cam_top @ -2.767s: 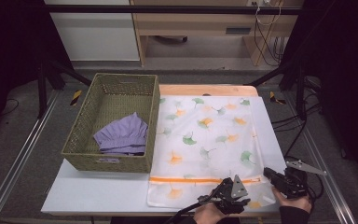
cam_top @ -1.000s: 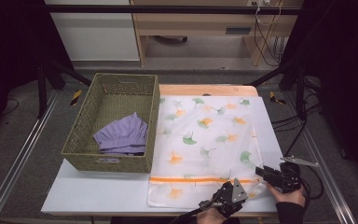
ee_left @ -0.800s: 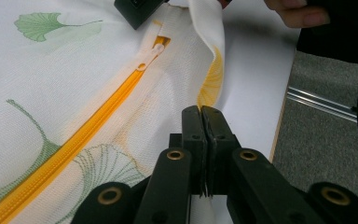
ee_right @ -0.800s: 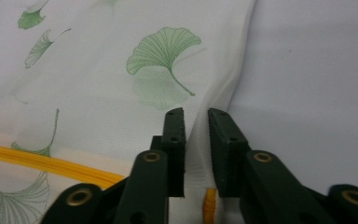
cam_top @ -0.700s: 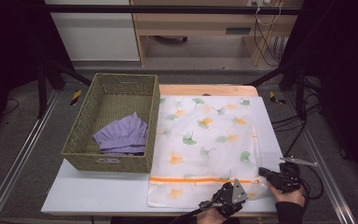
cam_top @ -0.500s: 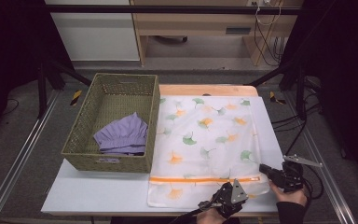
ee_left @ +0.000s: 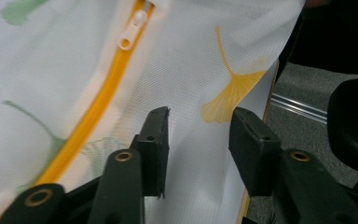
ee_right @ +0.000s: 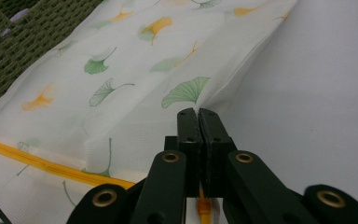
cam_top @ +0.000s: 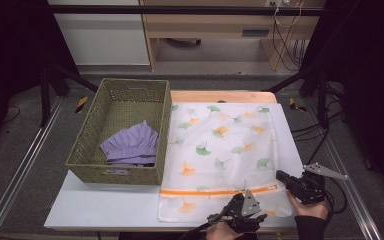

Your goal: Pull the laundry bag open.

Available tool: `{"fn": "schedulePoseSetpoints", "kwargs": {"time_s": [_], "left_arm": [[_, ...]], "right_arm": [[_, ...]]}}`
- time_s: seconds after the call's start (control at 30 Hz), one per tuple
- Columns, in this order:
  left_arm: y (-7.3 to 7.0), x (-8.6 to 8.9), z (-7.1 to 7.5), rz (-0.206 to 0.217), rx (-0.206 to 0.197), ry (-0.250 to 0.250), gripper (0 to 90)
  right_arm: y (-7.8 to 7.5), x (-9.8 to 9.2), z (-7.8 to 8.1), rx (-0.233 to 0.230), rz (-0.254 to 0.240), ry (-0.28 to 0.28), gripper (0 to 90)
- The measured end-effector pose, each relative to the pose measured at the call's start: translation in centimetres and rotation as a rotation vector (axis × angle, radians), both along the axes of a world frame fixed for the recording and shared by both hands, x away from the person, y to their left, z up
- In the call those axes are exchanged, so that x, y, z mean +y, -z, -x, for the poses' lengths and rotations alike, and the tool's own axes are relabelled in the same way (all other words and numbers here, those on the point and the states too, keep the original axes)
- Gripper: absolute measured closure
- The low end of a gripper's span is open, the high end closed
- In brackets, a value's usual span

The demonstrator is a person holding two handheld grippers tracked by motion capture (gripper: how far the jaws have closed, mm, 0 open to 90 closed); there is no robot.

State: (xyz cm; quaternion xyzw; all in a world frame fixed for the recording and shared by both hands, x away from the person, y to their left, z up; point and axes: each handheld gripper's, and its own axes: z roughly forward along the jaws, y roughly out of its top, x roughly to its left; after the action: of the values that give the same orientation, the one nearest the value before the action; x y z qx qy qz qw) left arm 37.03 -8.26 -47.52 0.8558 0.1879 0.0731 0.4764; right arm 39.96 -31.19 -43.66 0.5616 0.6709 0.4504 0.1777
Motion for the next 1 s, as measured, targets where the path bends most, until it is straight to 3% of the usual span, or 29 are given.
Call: {"fn": "schedulePoseSetpoints", "kwargs": {"time_s": [0.03, 0.13, 0.23, 0.43, 0.53, 0.7, 0.8, 0.9, 1.0], "left_arm": [[-0.7, 0.6, -0.4, 0.033, -0.005, -0.016, 52.3], [-1.2, 0.9, -0.9, 0.047, -0.026, -0.039, 52.2], [-1.8, 0.1, -2.3, 0.032, -0.067, -0.053, 52.9], [-1.4, -1.6, -4.2, 0.002, -0.074, -0.049, 59.0], [-1.2, -2.0, -4.4, -0.007, -0.088, -0.049, 61.2], [-0.4, -2.7, -4.9, -0.034, -0.067, -0.037, 66.5], [-0.1, -3.0, -5.0, -0.046, -0.077, -0.030, 70.5], [-0.1, -2.8, -5.3, -0.039, -0.059, -0.033, 77.6], [-0.2, -2.6, -5.4, -0.028, -0.048, -0.026, 79.0]], "right_arm": [[-0.1, 0.0, 0.0, -0.003, -0.010, -0.003, 88.3], [-0.2, 0.1, 0.1, -0.010, -0.011, -0.007, 88.3], [-0.5, 0.4, 0.2, -0.018, -0.010, -0.020, 88.3], [-0.7, 0.9, 0.2, -0.025, -0.015, -0.036, 88.3], [-0.7, 0.9, 0.2, -0.025, -0.012, -0.039, 88.3], [-0.6, 1.0, 0.1, -0.023, -0.016, -0.039, 88.4], [-0.5, 1.1, 0.0, -0.020, -0.013, -0.043, 88.4], [-0.5, 1.2, 0.0, -0.020, -0.015, -0.049, 88.4], [-0.5, 1.2, 0.0, -0.026, -0.013, -0.049, 88.4]]}}
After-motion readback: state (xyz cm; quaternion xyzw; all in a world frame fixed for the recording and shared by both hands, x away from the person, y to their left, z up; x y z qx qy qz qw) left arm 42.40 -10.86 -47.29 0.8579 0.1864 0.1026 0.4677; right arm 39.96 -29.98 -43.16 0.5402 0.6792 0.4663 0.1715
